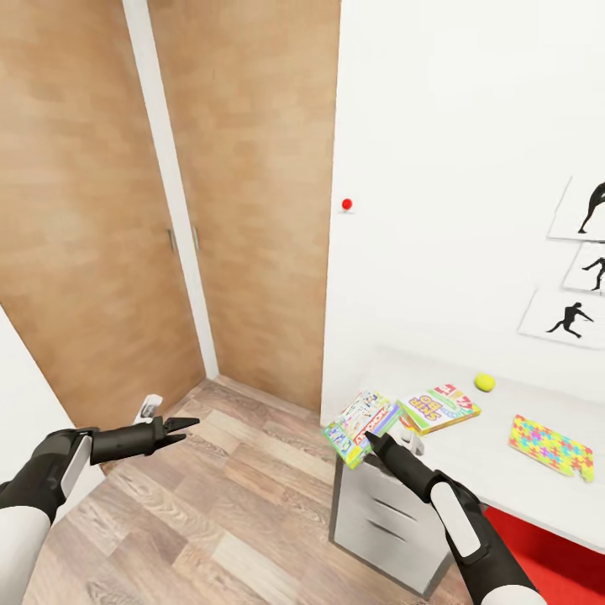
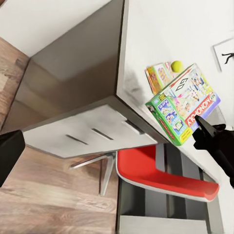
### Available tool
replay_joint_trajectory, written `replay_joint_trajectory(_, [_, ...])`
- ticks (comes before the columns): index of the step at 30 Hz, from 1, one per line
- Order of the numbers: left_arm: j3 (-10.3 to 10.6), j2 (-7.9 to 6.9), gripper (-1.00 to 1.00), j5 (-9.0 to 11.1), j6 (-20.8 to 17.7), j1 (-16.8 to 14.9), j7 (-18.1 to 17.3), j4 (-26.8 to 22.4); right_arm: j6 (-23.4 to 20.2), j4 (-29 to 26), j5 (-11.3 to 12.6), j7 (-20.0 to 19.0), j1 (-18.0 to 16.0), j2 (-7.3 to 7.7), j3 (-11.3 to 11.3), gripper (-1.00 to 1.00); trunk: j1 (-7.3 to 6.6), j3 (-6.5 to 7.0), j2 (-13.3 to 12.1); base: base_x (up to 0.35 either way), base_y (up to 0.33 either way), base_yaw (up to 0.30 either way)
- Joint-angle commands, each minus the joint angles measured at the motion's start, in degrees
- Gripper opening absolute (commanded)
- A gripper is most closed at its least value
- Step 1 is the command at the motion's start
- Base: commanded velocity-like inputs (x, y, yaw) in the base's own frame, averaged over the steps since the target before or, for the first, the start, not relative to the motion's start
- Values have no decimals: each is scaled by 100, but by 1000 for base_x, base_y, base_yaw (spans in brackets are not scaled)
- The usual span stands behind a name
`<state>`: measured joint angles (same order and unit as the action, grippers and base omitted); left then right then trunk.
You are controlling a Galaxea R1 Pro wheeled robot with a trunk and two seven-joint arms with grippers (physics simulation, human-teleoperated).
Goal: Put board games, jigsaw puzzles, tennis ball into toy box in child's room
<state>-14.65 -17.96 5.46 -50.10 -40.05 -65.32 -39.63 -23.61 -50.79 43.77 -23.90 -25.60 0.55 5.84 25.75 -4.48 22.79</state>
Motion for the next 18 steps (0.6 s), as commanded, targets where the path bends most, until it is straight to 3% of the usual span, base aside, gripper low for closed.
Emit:
replay_joint_trajectory(1, [-3, 1, 100, 17, -36, -3, -7, -1, -50, -1, 55, -10, -7, -3, 14, -100, 4, -8, 13, 0, 0, -262])
replay_joint_trajectory(18, [-3, -3, 100, 17, -36, -3, -7, -1, -47, -1, 53, -10, -7, -3, 14, -100, 4, 78, 13, 0, 0, -262])
